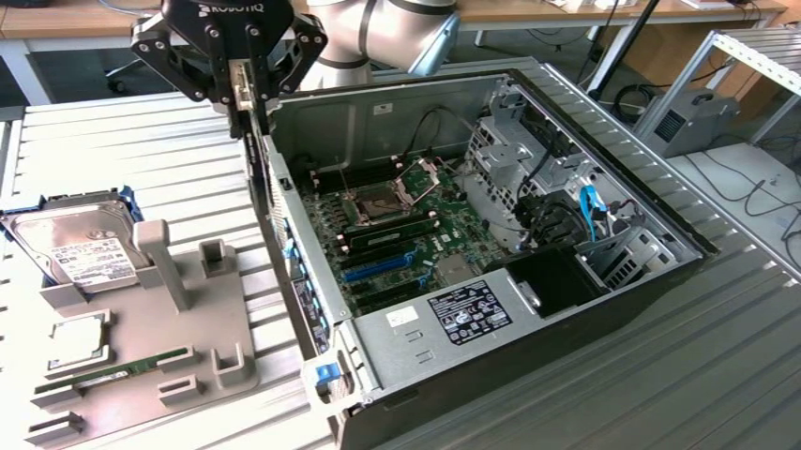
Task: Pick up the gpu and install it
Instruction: 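Pick up the gpu and move the gpu toward the slot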
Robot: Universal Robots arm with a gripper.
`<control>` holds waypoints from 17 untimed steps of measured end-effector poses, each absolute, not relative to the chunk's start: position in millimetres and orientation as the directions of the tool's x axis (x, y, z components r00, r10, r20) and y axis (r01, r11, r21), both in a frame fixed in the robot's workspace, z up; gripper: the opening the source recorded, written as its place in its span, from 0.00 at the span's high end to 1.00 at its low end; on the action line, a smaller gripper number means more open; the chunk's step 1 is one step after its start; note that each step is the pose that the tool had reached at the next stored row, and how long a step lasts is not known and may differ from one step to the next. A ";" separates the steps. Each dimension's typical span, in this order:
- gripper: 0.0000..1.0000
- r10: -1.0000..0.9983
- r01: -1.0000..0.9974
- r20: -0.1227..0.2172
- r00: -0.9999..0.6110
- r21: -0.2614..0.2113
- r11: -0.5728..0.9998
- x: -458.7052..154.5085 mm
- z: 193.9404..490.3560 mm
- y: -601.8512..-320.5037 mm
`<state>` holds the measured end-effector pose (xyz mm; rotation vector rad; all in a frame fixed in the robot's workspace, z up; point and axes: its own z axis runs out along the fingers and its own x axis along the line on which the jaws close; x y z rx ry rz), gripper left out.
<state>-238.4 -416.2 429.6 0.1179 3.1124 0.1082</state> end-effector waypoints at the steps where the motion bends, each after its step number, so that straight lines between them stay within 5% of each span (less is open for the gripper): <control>1: 0.74 0.076 0.075 -0.022 -0.997 0.070 0.995 -237.9 429.6 -416.2; 17: 0.74 0.076 0.075 -0.022 -0.997 0.070 0.995 -230.3 429.1 -416.2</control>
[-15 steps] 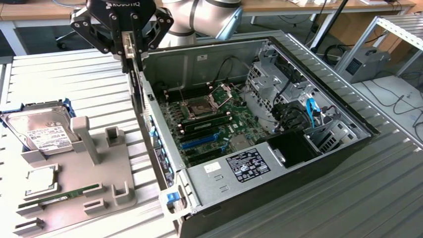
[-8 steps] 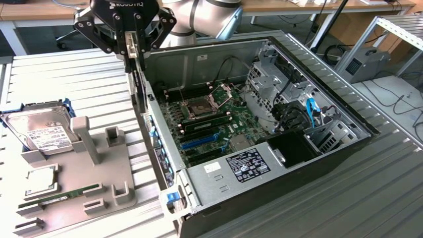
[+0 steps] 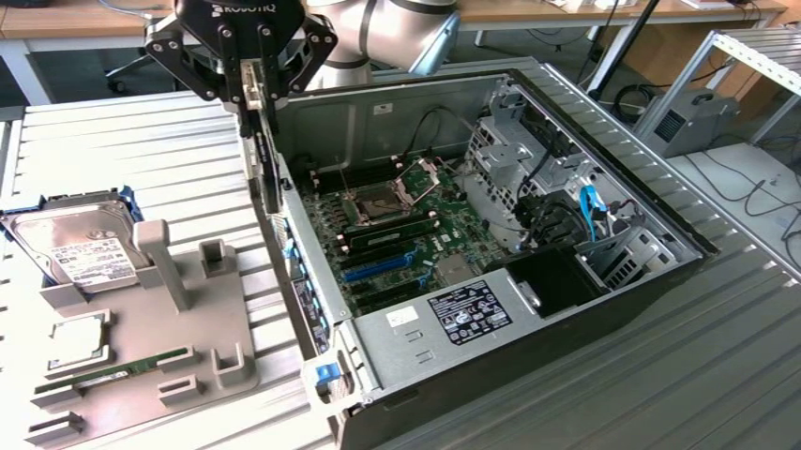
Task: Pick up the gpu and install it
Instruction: 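Pick up the gpu and move the gpu toward the slot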
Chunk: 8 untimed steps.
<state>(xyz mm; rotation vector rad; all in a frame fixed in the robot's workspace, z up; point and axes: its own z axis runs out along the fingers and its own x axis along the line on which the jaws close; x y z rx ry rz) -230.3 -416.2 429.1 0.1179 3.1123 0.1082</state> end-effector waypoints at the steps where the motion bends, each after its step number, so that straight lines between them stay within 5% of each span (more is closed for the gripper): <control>1: 0.74 0.076 0.075 -0.022 -0.997 0.070 0.995 -229.5 429.1 -416.3; 8: 0.74 0.076 0.075 -0.022 -0.997 0.070 0.995 -226.8 428.9 -416.2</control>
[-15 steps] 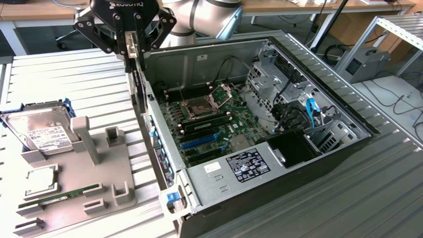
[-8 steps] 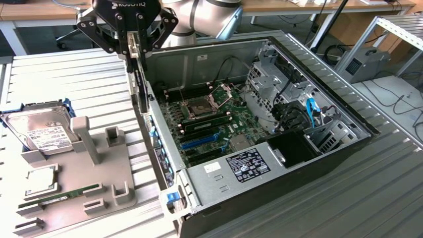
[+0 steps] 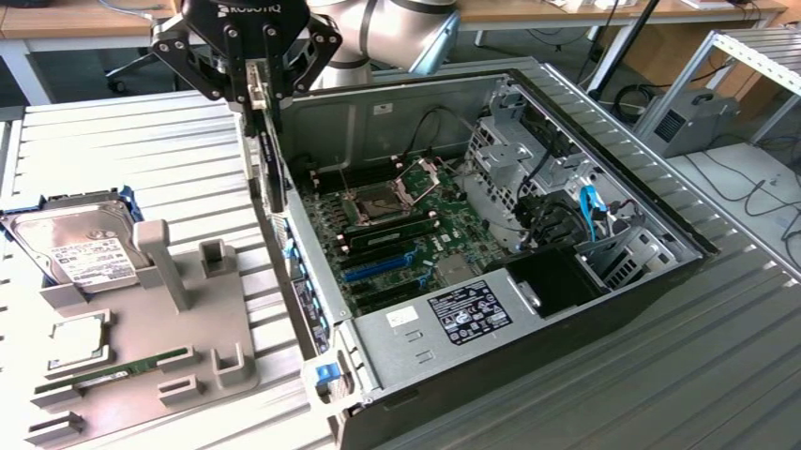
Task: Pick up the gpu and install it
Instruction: 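Pick up the gpu and move the gpu toward the slot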
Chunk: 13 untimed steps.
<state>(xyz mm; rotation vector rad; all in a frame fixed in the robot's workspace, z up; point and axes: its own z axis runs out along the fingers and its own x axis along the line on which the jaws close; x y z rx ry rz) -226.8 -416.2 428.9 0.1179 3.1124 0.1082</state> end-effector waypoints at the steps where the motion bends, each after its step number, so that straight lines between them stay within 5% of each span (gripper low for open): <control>1: 0.74 0.076 0.075 -0.022 -0.997 0.070 0.995 -226.4 428.8 -416.2; 13: 0.74 0.076 0.075 -0.023 -0.997 0.070 0.995 -222.2 428.5 -416.3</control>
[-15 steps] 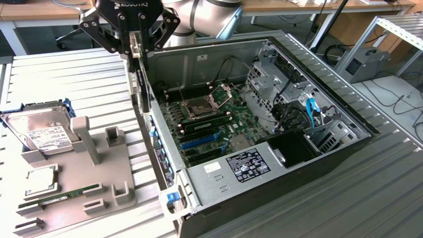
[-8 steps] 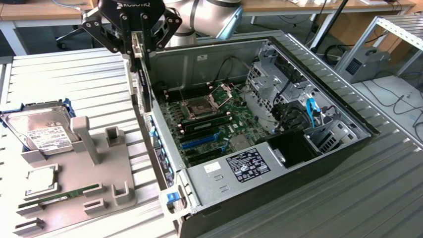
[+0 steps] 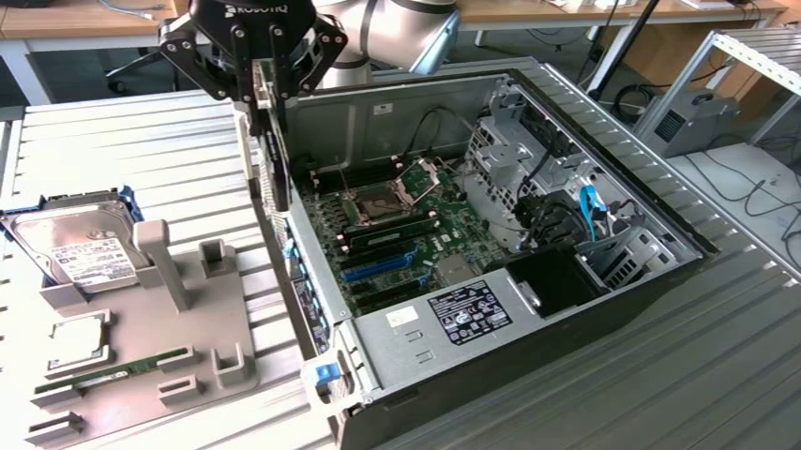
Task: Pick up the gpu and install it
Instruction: 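Pick up the gpu and move the gpu toward the slot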
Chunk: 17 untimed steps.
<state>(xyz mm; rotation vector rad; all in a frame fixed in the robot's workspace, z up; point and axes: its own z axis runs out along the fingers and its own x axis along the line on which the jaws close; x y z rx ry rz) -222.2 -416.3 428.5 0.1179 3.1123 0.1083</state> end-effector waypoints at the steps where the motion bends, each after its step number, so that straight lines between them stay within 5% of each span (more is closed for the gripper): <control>1: 0.74 0.076 0.075 -0.022 -0.997 0.070 0.995 -221.4 428.4 -416.2; 17: 0.74 0.076 0.075 -0.022 -0.997 0.070 0.995 -214.1 427.9 -416.2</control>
